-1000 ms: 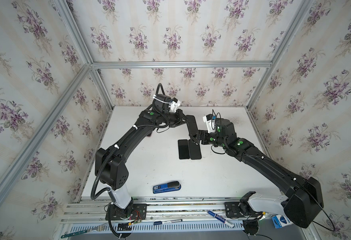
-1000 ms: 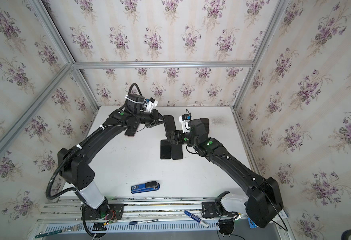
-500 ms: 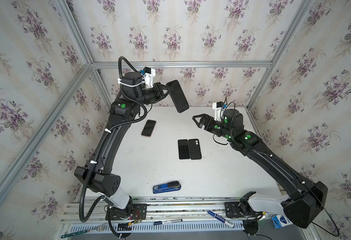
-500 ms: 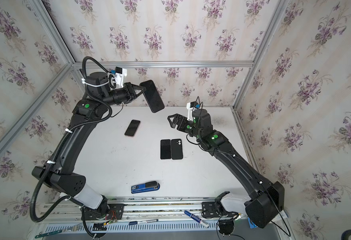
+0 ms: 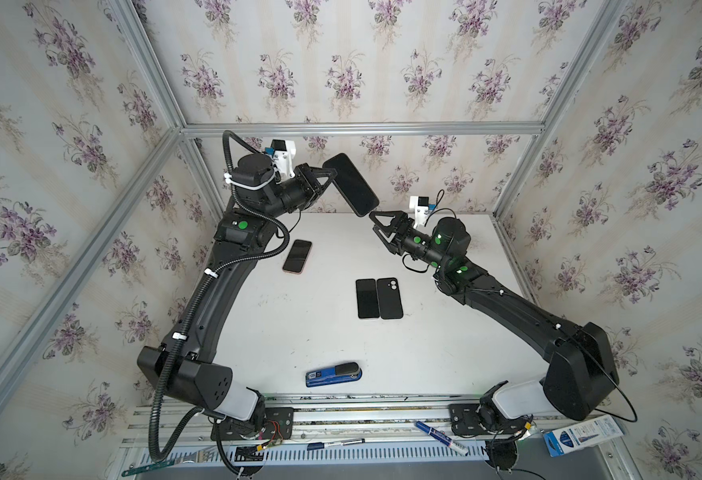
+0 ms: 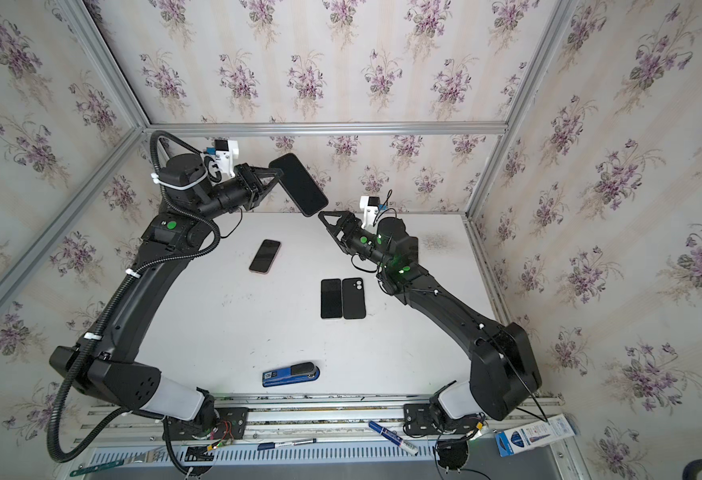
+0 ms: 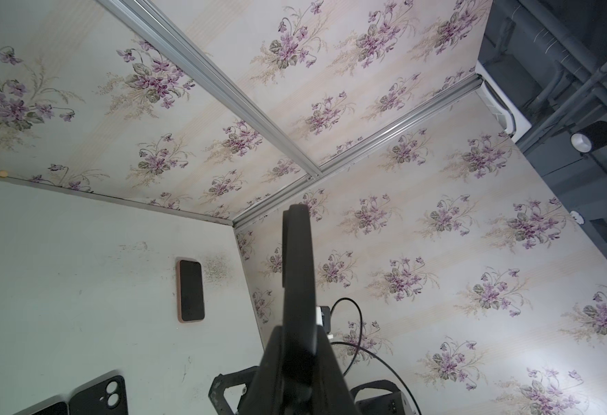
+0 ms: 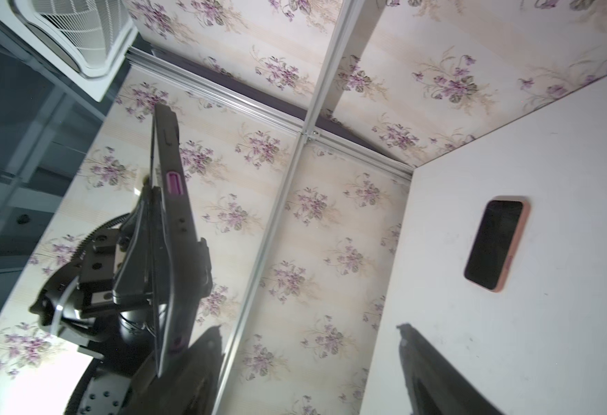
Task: Take the phone out of the phone case
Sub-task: Remove the phone case from the phone.
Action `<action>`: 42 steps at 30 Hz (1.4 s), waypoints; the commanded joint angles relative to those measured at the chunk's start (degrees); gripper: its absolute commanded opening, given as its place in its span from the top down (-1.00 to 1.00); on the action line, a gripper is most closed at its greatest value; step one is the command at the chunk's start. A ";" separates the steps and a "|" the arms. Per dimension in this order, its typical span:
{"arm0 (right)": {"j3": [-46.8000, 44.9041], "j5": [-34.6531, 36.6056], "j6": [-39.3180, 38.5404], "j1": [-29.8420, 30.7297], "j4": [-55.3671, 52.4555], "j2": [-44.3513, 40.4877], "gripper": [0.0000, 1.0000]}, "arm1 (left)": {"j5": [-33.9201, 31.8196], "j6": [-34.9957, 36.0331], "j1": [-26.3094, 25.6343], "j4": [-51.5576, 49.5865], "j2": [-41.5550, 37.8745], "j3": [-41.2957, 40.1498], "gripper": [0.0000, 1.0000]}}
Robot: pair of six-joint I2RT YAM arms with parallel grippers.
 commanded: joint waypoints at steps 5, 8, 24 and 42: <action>3.51 -4.41 4.74 4.32 16.43 3.60 -0.41 | -2.40 -5.51 0.16 9.86 -1.40 -3.16 1.00; 3.35 -4.98 5.89 5.05 17.10 3.90 -0.33 | -3.22 -6.12 0.54 10.39 -1.66 -3.87 1.00; 2.29 -3.43 8.96 5.64 20.56 4.34 -0.12 | -3.65 -6.36 1.82 11.68 -2.18 -5.99 1.00; 4.70 -3.90 11.66 5.64 24.96 8.54 0.55 | -3.37 -7.18 1.93 13.12 -3.60 -9.11 1.00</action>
